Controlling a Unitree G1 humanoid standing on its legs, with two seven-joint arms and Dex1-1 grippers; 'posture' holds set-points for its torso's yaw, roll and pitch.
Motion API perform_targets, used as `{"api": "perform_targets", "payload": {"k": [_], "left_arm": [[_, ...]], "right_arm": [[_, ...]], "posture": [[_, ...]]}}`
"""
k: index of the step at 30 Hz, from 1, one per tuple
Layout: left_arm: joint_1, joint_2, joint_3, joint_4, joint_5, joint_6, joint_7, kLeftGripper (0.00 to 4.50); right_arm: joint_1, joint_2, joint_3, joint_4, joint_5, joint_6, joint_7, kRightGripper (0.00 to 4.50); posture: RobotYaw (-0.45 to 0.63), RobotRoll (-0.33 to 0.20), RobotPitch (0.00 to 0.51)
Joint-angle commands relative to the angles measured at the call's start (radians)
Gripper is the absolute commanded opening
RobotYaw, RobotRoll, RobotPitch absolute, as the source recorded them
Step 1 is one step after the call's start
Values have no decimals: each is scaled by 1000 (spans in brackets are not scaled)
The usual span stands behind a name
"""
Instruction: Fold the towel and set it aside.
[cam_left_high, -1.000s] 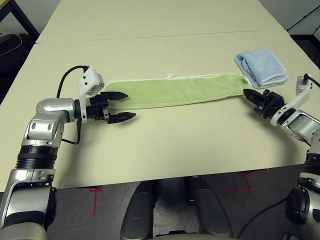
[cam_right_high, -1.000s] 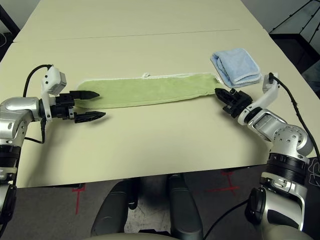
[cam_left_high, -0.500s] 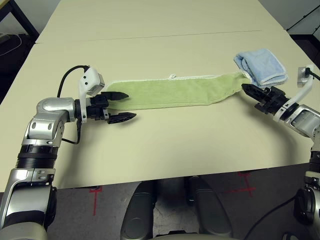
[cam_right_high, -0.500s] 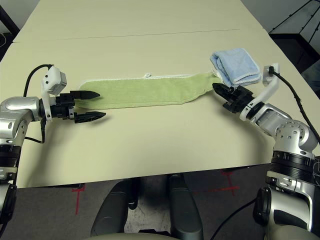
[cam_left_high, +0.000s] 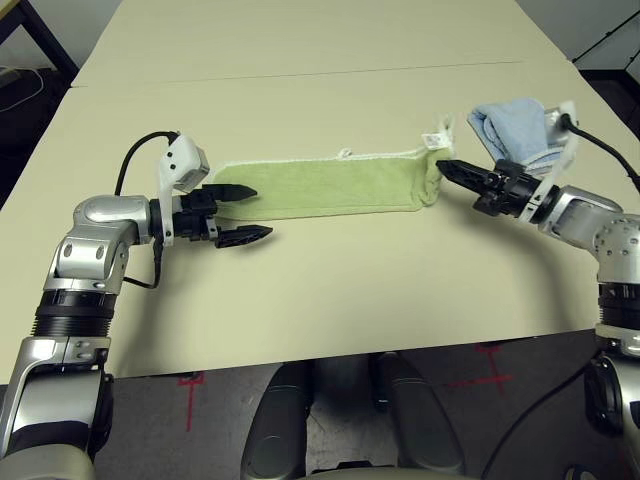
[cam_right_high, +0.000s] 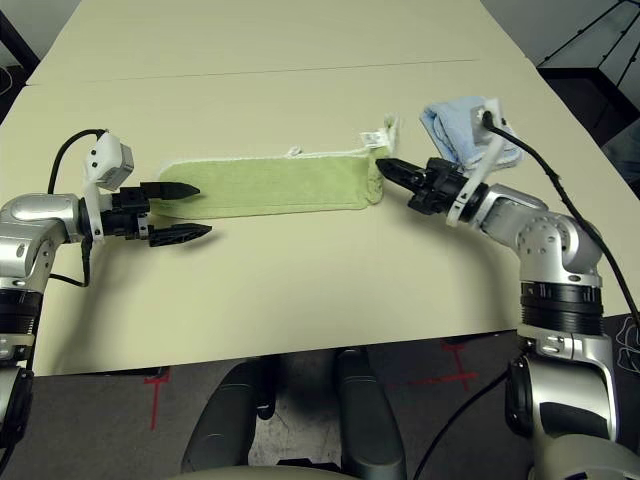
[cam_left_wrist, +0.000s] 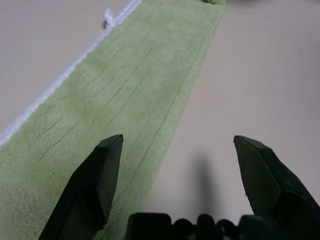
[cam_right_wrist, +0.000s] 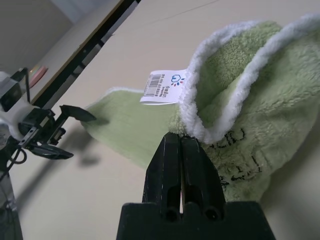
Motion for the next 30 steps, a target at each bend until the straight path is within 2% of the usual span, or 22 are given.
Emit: {"api": "perform_targets", "payload": {"k": [1,8,30], "left_arm": [[17,18,0,-14,-5,7,-3,4500],[23,22,6,-23,-10,14,4,4500],[-12,-2,0,12,1,-29,35,4500]], "right_arm": [[-36,30,55,-7,-46,-6,-15,14],[-77,61,168,9,-146,-52,32,14],[-99,172,328,30,-293,-25,41,14]], "posture": [[-5,0,172],[8,0,175],[9,0,176]]}}
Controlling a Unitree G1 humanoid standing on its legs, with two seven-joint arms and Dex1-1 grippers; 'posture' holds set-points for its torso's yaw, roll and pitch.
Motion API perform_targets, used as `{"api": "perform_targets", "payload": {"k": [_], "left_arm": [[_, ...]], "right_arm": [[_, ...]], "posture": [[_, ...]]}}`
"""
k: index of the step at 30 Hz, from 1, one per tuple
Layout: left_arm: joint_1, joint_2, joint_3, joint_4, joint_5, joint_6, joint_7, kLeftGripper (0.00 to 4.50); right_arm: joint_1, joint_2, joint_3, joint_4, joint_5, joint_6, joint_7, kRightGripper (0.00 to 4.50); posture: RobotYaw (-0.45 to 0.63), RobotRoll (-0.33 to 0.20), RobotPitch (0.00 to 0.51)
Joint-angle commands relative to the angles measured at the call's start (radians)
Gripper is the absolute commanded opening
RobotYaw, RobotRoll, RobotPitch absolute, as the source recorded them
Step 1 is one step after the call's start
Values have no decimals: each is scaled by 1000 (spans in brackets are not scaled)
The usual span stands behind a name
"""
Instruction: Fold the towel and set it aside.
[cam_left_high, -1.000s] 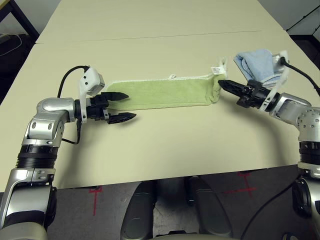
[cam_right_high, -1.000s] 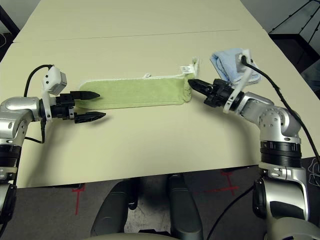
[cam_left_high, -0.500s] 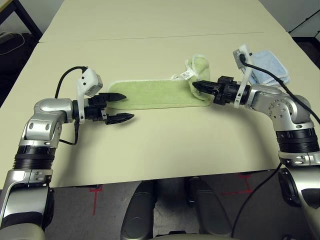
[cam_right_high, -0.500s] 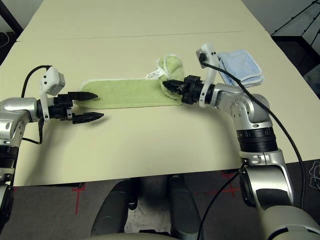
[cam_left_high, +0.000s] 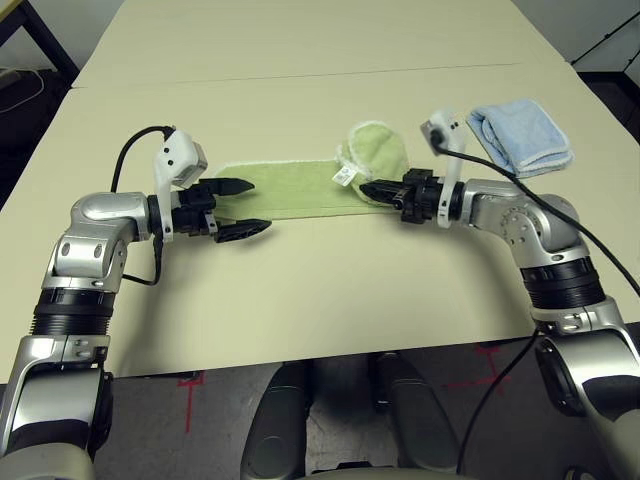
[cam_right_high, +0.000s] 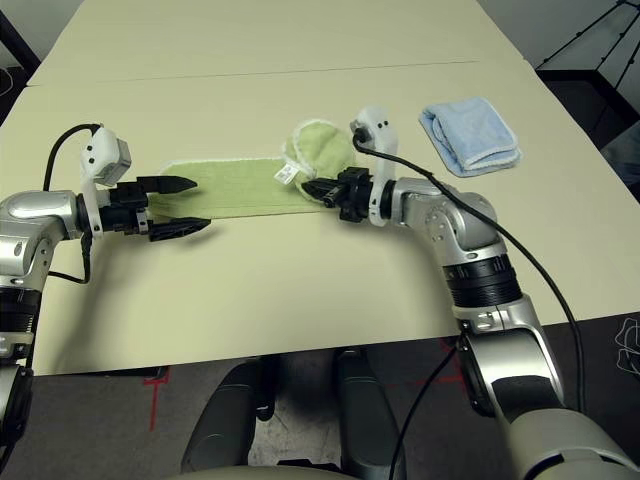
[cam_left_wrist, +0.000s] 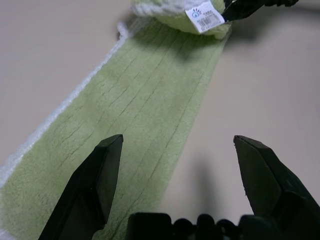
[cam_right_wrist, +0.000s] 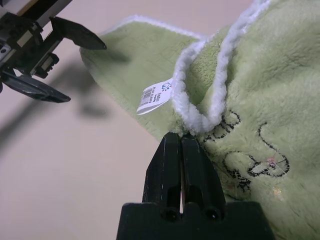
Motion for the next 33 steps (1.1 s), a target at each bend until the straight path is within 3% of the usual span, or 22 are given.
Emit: {"api": "perform_targets", "payload": {"k": [1,5,8,18,24,33], "left_arm": [[2,2,-6,6,0,-3,-2,4500],[8,6,-4,-3,-2,3,-2,4500],[12,9,-1,-6,-4,6,-2,4500],[18,7,1,-8,-5,8,0,4500],[4,3,-8,10,1,2,-5,4500],[5,3,-9,8,1,-4,-4,4500]], "right_arm": [[-3,1,39,17,-24,7,29,14],[-7,-1,67,27,-54,-2,49,14],[-15,1,75,38,-73,-5,54,771],[-22,-65,-26,13,-28,-74,168,4476],[-11,-152,-69,20,-9,-135,286,4493],[-15,-189,-114,336,-162,-628,338,4493]], "posture": [[12,0,176],[15,0,175],[16,0,175],[6,0,173],[-8,0,167],[-3,0,163]]}}
